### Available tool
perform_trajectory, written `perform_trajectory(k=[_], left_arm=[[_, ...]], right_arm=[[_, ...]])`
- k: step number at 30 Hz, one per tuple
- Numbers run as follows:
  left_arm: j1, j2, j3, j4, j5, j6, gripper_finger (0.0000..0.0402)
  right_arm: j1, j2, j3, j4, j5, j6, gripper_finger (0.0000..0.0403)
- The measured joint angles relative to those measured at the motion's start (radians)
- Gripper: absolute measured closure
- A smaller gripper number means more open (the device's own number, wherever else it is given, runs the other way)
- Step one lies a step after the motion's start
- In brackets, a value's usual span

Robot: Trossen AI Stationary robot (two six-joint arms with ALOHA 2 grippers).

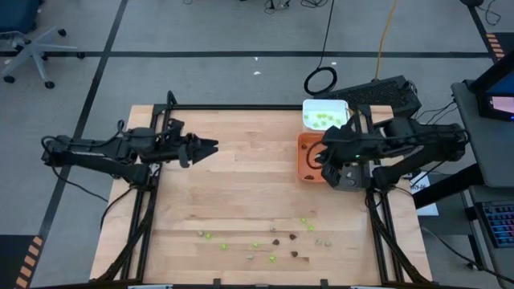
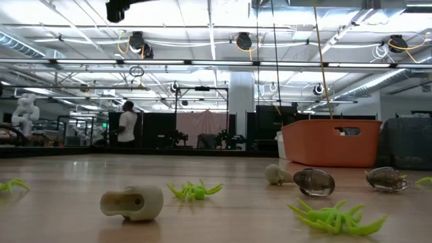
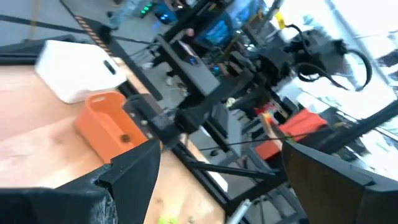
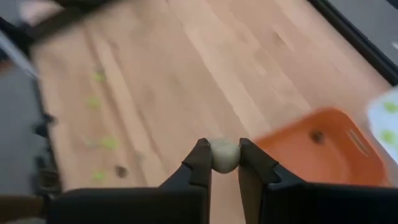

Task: Sort Halloween decoration
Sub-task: Put the white skull toy into the black bin

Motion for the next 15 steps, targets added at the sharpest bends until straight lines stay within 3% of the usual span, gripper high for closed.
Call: perform_trajectory(k=[7, 10, 15], left_arm=[[0.025, 0.003, 0.0, -0.028, -0.013, -0.046, 0.0065], [0.025, 0.01, 0.0, -0.063, -0.015, -0.054, 0.0065], [0.015, 0.045, 0.0, -0.068, -0.015, -0.057, 0.0065]], right_arm=[[-0.079, 0.039, -0.005, -0.258, 0.028, 0.048, 0.0384], [-0.135, 0.03, -0.054, -0.268, 0.022, 0.049, 0.0384], [-0.243, 0.018, -0.177, -0.272, -0.093, 0.043, 0.0384]])
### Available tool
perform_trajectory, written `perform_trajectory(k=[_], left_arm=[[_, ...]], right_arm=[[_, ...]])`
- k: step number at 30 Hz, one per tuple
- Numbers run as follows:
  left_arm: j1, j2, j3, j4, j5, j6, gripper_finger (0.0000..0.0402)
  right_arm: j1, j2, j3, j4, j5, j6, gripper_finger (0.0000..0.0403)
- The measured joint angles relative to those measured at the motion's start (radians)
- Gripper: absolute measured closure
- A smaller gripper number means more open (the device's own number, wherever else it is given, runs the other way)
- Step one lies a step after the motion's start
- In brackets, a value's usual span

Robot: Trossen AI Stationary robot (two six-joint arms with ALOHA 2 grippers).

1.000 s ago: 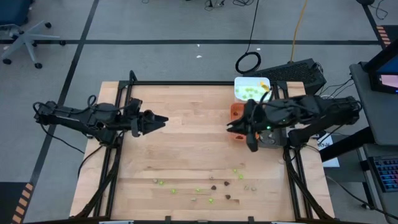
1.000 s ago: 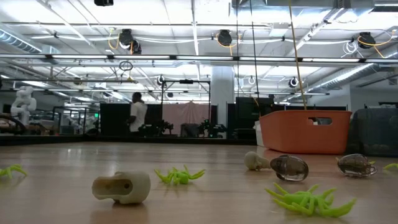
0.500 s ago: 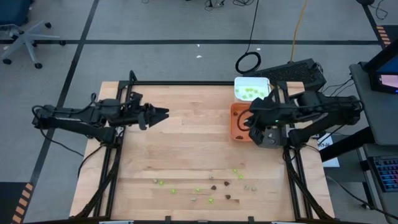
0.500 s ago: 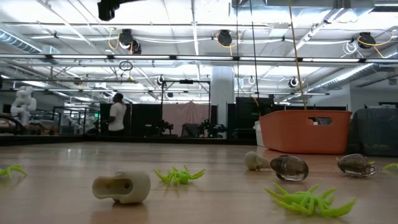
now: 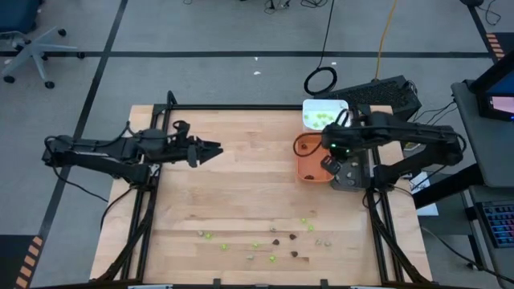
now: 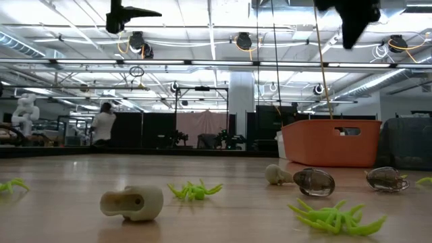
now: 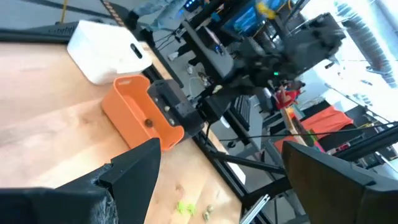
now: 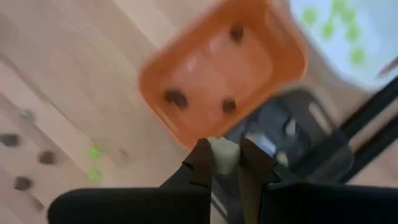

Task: Sort Halloween decoration
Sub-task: Put the white skull toy into the black bin

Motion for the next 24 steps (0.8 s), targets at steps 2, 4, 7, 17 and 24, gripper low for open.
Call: perform_trajectory(k=[2, 4, 7, 17, 24], left_arm=[[-0.003, 0.02, 0.0, 0.001, 0.001, -0.032, 0.0065], [-0.012, 0.04, 0.0, 0.002, 0.003, -0.048, 0.0065], [-0.037, 0.073, 0.0, 0.005, 0.007, -0.05, 0.0065], [-0.131, 0.162, 0.0, 0.054, 0.012, -0.101, 0.0065], [-0.157, 0.183, 0.0, 0.067, 0.012, -0.103, 0.0066]], right_arm=[[-0.033, -0.004, -0.076, 0.0, -0.039, 0.0, 0.0384], [-0.054, -0.017, -0.161, 0.001, -0.075, 0.007, 0.0383], [-0.074, -0.035, -0.306, 0.052, -0.168, 0.0, 0.0383], [-0.083, -0.141, -0.677, 0.258, -0.251, 0.047, 0.0379], [-0.083, -0.198, -0.757, 0.301, -0.189, 0.132, 0.0355]])
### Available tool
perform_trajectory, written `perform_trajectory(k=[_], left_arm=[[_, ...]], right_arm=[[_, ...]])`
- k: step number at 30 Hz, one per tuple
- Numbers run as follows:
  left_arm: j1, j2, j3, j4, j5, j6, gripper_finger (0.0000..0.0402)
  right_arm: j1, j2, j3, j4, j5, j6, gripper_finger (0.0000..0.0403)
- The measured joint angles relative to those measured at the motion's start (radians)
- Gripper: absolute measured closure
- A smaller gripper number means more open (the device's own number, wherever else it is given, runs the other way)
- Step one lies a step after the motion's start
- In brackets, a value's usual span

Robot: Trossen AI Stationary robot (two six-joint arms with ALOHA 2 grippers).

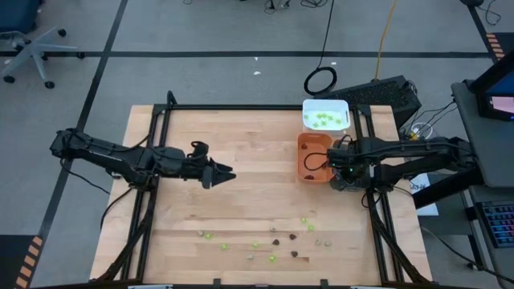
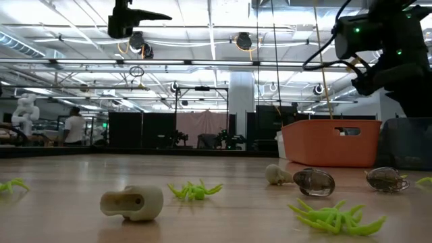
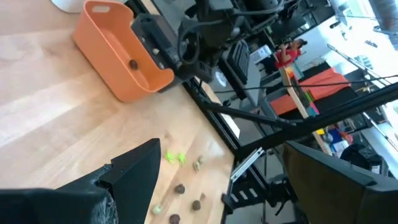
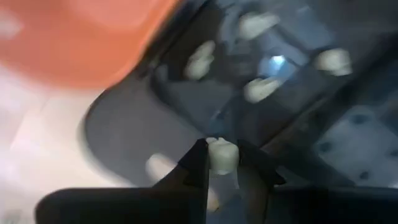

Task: Sort Halloween decoration
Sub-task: Put the white skull toy into the black bin, then put the green spider toy into the white bin

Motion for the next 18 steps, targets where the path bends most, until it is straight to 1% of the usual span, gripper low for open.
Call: perform_trajectory(k=[2, 5, 8, 11, 14, 16, 18], left_arm=[[-0.002, 0.001, 0.0, 0.006, 0.004, -0.029, 0.0065], [-0.003, -0.001, 0.002, 0.092, 0.049, -0.088, 0.0066], [-0.014, -0.002, 0.052, 0.084, 0.083, -0.068, 0.0066], [-0.026, -0.002, 0.116, -0.019, 0.097, 0.017, 0.0066], [-0.032, -0.002, 0.199, -0.152, 0.121, 0.061, 0.0066], [-0.04, -0.001, 0.273, -0.241, 0.155, 0.117, 0.0066], [-0.057, 0.008, 0.356, -0.361, 0.179, 0.185, 0.0066]], right_arm=[[-0.001, 0.0, -0.001, -0.014, 0.046, 0.067, 0.0339], [-0.001, 0.0, -0.001, -0.017, 0.044, 0.09, 0.0304], [-0.001, 0.001, 0.009, -0.015, 0.043, 0.144, 0.0264], [-0.001, 0.0, 0.052, -0.034, 0.043, 0.173, 0.0228], [0.0, 0.001, 0.141, -0.107, 0.024, 0.214, 0.0202], [0.009, 0.0, 0.23, -0.175, 0.004, 0.298, 0.0193], [0.037, 0.0, 0.327, -0.194, 0.001, 0.389, 0.0189]])
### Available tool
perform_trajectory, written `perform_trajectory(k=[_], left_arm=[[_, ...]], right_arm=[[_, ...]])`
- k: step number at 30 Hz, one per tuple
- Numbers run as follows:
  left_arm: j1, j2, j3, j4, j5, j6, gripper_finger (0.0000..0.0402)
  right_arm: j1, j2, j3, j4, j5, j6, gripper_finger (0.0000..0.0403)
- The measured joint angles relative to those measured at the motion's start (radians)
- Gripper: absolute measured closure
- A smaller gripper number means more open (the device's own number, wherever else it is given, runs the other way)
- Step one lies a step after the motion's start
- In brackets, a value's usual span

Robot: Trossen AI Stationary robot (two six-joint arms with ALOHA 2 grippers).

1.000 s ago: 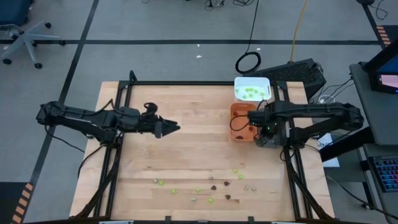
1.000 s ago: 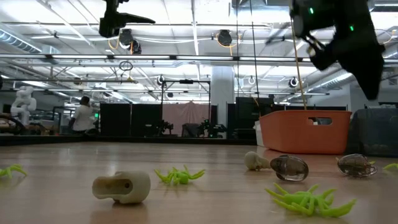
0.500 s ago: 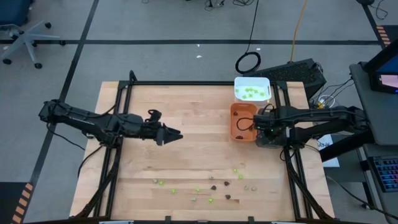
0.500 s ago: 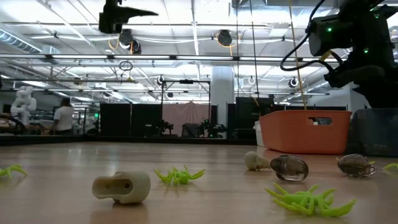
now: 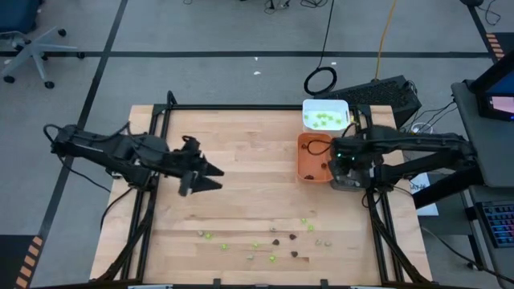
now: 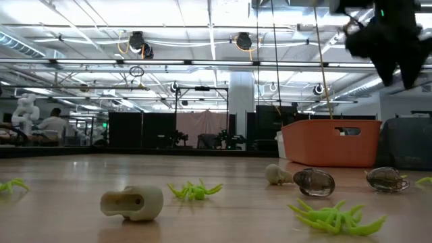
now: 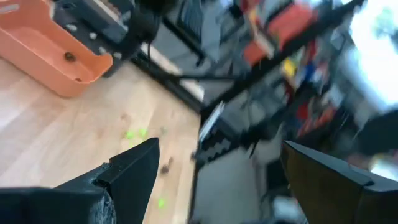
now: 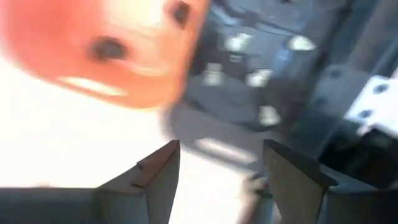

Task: Sort Halloween decoration
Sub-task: Put the green spider toy into the white bin

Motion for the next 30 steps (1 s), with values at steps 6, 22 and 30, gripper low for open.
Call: perform_trajectory(k=[6, 22, 30], left_arm=[[-0.081, 0.036, 0.15, -0.364, 0.005, 0.114, 0.0066], [-0.343, 0.265, 0.071, -0.584, -0.008, -0.078, 0.0066], [-0.452, 0.423, 0.042, -0.575, 0.052, -0.263, 0.0066]], right_arm=[[0.109, 0.002, 0.24, 0.133, 0.214, 0.174, 0.0195], [0.284, 0.152, 0.269, 0.596, 0.356, -0.027, 0.0197], [0.382, 0.242, 0.269, 0.807, 0.218, -0.443, 0.0197]])
